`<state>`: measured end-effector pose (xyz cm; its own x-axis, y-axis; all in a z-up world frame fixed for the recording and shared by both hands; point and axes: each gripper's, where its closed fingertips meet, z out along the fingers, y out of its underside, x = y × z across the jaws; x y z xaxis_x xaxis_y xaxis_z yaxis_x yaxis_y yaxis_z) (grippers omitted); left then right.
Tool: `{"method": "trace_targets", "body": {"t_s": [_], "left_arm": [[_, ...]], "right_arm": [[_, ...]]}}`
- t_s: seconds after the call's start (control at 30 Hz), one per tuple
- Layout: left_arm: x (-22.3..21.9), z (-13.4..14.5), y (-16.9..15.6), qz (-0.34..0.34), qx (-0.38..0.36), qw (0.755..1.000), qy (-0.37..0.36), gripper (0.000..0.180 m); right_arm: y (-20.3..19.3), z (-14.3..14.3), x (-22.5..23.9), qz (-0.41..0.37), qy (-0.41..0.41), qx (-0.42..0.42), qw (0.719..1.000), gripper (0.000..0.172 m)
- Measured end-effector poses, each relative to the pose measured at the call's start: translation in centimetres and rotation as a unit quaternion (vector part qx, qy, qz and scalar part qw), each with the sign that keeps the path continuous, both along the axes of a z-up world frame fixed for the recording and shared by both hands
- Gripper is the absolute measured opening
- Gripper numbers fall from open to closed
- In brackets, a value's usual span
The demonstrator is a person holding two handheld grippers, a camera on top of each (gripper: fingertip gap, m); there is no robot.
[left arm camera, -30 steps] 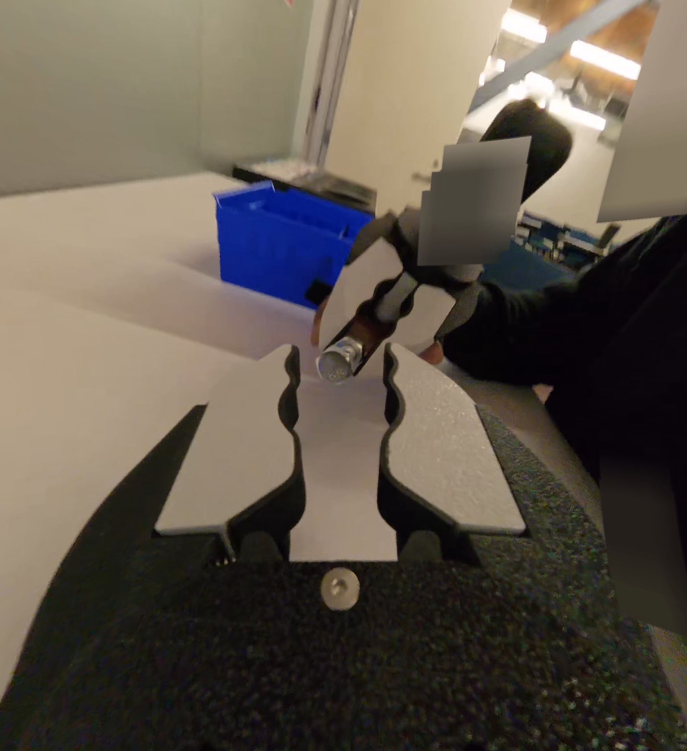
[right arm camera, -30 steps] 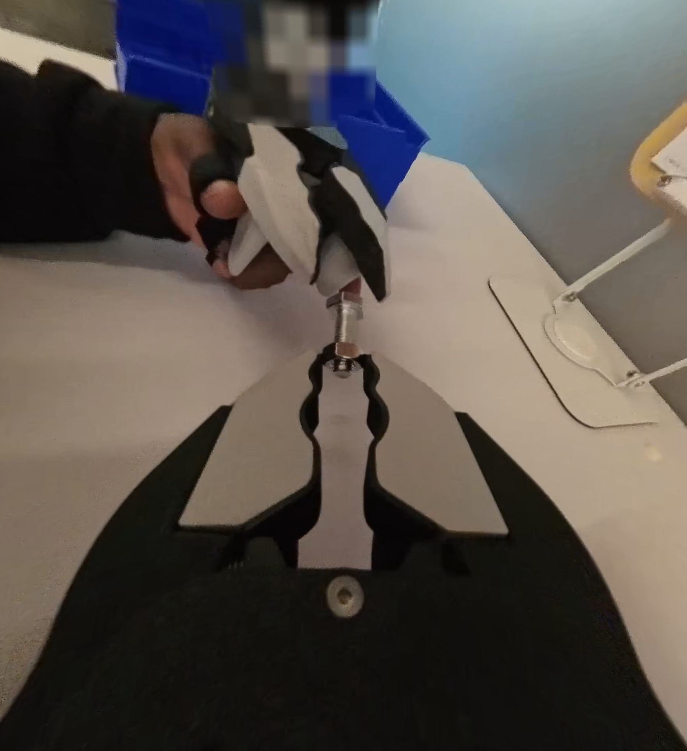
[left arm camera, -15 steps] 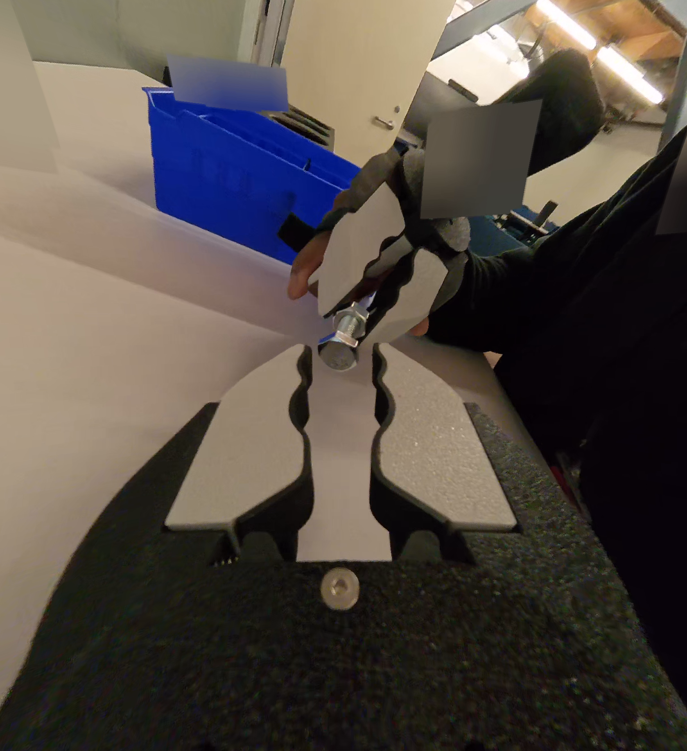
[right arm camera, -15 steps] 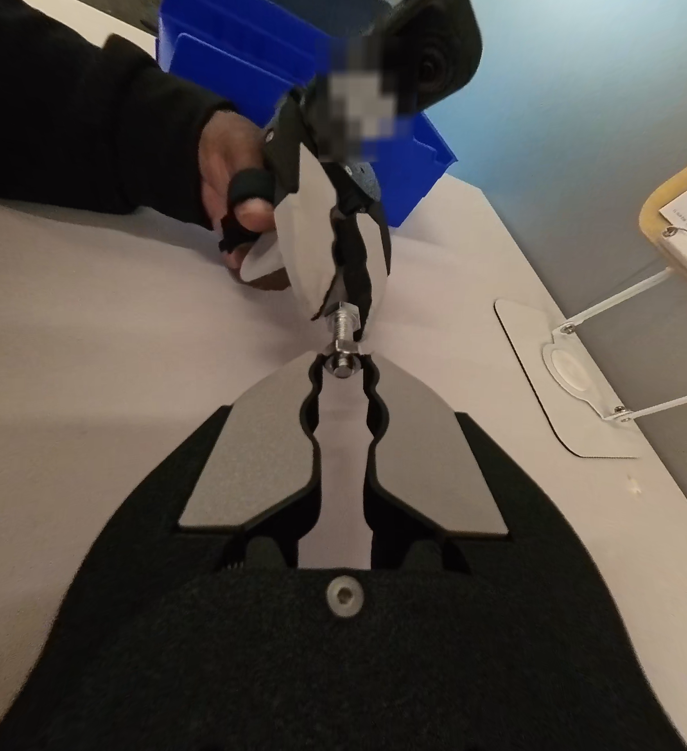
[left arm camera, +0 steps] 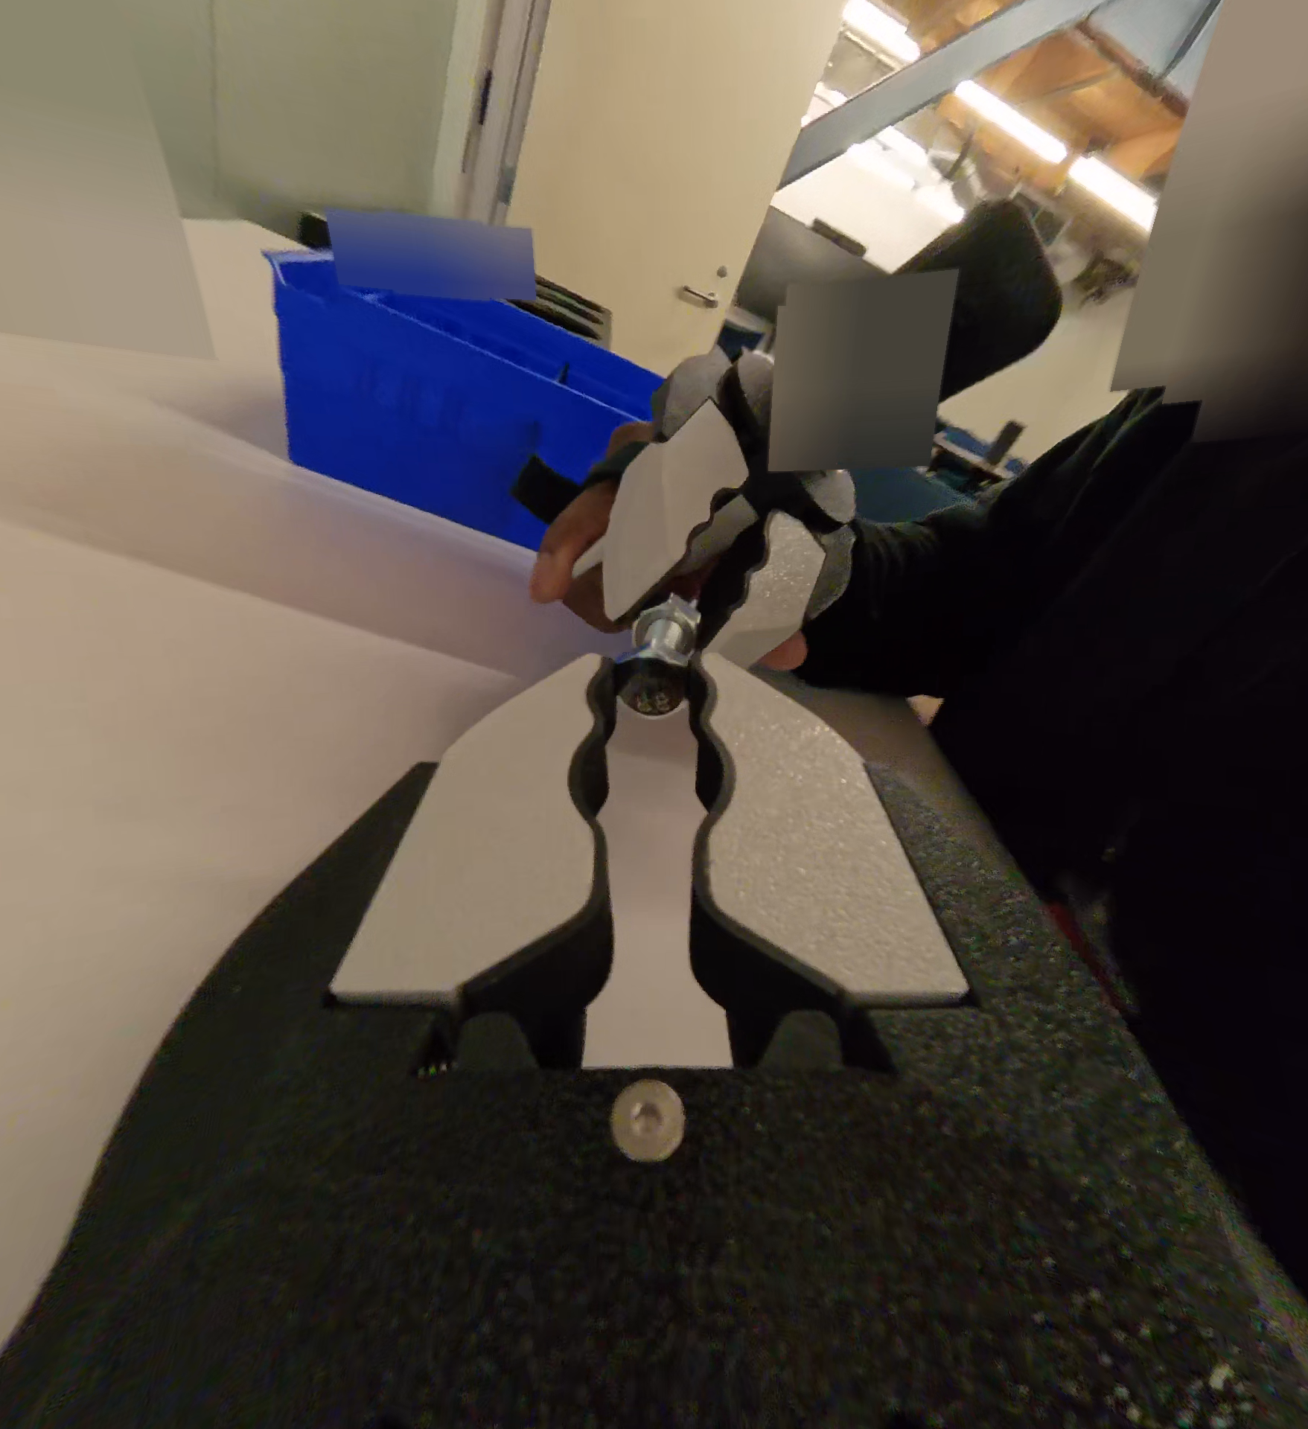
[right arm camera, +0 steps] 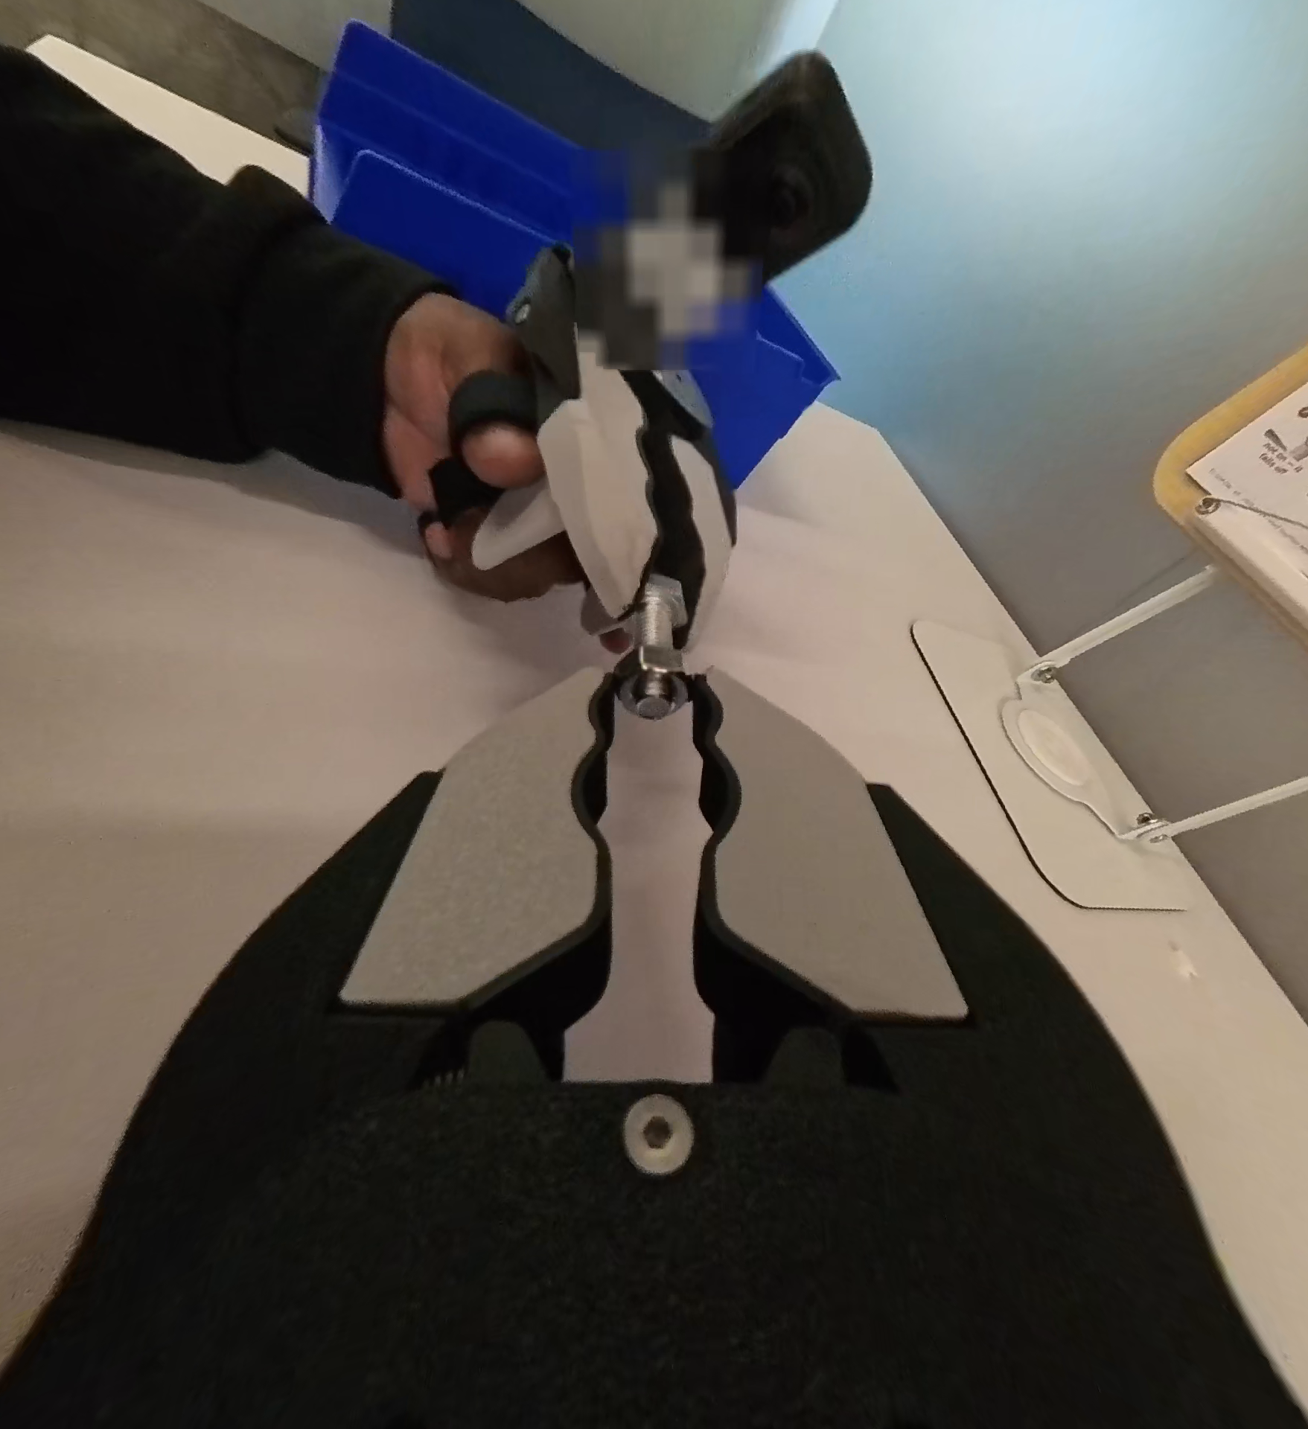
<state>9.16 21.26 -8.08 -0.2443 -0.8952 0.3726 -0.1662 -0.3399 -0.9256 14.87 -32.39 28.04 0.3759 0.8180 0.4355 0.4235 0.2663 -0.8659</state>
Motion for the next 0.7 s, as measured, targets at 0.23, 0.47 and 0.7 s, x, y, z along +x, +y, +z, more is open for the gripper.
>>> {"method": "trace_targets", "body": {"t_s": [0.23, 0.47, 0.7], "left_arm": [[0.2, 1.0, 0.8, 0.074, 0.188, 0.979, -0.023, 0.017], [0.2, 0.8, 0.1, 0.052, 0.182, 0.982, -0.015, 0.017], [0.1, 0.5, -0.1, -0.002, -0.048, 0.999, -0.001, 0.017]], "right_arm": [[-0.1, -0.5, -0.1, 0.032, 0.116, -0.248, 0.961, 0.050], [-0.3, 1.3, 0.0, 0.052, 0.174, -0.254, 0.950, 0.017], [-0.9, 0.9, -0.2, -0.004, -0.105, 0.295, 0.950, 0.017]]}}
